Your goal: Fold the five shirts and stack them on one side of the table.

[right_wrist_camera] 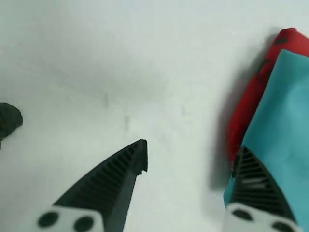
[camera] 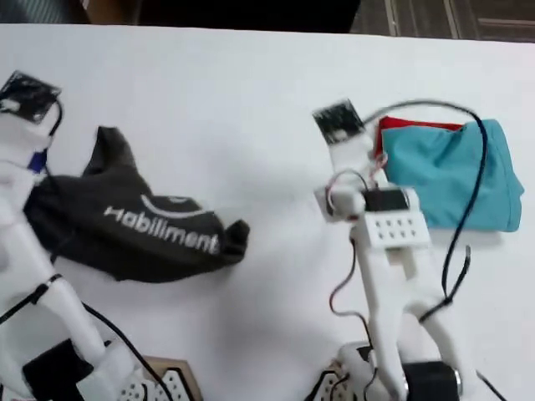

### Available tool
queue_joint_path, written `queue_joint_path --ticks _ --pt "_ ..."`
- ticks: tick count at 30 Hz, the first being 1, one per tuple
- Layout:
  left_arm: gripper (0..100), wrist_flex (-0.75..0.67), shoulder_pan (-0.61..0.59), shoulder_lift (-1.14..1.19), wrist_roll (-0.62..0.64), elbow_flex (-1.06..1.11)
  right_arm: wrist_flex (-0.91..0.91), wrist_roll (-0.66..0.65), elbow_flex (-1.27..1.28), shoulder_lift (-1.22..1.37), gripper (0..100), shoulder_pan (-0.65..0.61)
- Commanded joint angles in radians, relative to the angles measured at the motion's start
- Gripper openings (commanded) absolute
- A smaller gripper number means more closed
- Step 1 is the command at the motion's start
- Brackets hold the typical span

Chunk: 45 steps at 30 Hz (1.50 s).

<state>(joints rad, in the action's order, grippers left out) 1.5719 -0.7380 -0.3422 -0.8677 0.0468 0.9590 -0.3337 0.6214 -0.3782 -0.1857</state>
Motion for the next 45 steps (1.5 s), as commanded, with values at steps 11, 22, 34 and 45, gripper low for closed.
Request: queue_joint_path --ticks 11,22,34,45 --pt "3 -0.046 -0.316 -0.003 -0.084 0.213 0.34 0.112 -1.056 0.702 29.3 -0.447" --pt "3 -0.153 -0.425 -0.011 -0.081 0.363 0.461 0.178 -1.502 1.194 29.3 -0.697" --pt "3 -0.147 -0.39 -0.012 -0.075 0.361 0.483 0.166 -1.556 1.402 29.3 -0.792" --pt "3 -0.147 -0.356 -0.011 0.057 0.259 0.578 0.046 -1.645 1.308 29.3 -0.842"
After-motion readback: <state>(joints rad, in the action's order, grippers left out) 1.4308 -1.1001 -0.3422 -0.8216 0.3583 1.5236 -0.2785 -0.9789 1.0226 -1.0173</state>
